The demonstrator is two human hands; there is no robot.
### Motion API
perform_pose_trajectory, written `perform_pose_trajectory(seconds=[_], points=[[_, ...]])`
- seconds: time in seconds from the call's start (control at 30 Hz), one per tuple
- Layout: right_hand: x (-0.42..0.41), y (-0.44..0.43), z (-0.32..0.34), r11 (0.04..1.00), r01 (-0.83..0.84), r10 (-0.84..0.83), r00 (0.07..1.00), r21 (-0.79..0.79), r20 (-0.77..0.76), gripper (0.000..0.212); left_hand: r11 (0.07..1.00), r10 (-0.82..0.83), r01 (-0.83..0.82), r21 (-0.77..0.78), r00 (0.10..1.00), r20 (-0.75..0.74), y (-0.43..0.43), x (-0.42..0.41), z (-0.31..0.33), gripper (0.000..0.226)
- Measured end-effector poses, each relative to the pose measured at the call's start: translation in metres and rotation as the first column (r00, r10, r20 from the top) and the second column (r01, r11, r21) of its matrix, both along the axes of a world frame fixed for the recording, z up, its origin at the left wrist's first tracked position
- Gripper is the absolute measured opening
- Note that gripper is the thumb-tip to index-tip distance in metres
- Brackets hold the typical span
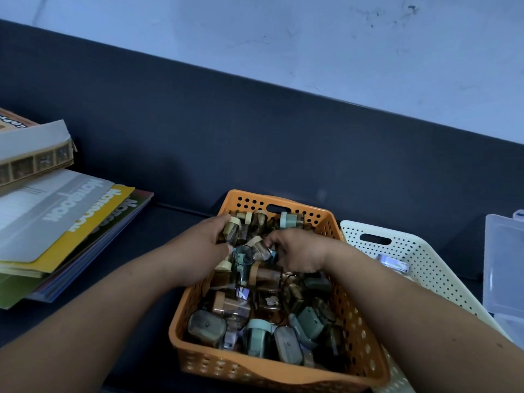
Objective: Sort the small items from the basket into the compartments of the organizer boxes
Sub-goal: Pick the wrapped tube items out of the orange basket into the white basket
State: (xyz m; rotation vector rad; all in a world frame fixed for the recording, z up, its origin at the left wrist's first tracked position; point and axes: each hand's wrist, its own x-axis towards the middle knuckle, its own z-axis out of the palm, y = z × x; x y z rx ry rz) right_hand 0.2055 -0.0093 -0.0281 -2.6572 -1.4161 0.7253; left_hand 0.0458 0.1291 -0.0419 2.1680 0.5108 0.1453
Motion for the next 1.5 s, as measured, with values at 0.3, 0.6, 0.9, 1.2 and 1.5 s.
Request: perform_pose_trajectory(seconds=[0.3,0.6,0.9,1.2,1.5], points=[[0.003,-0.008,0.008,0.962,0.063,-0.074,0.997,0.264,0.032,0.006,0.998,-0.043,0.044,0.038,0.999,-0.015,-0.005,-0.003,0.010,0.056],[0.022,-0.092,0.054,0.818,0.205,-0.319,0.939,0.538,0.127,0.005,0.836,-0.130,0.107,0.538,0.992,0.005,-0.044,0.019,0.044,0.046],[0.027,-0.163,0.037,0.735,0.416,-0.544,0.833,0.535,0.099,0.009,0.595,-0.249,0.532,0.603,0.835,-0.491,-0.080,0.096,0.016,0.013],[0.012,-0.155,0.036,0.750,0.349,-0.427,0.904,0.562,0.008,0.007,0.693,-0.253,0.538,0.480,0.805,-0.537,-0.078,0.105,0.016,0.023],[-0.011,-0.078,0.039,0.862,0.065,-0.104,0.993,0.503,0.051,0.011,0.993,-0.025,0.004,0.114,0.983,0.185,-0.040,0.057,0.053,0.007]])
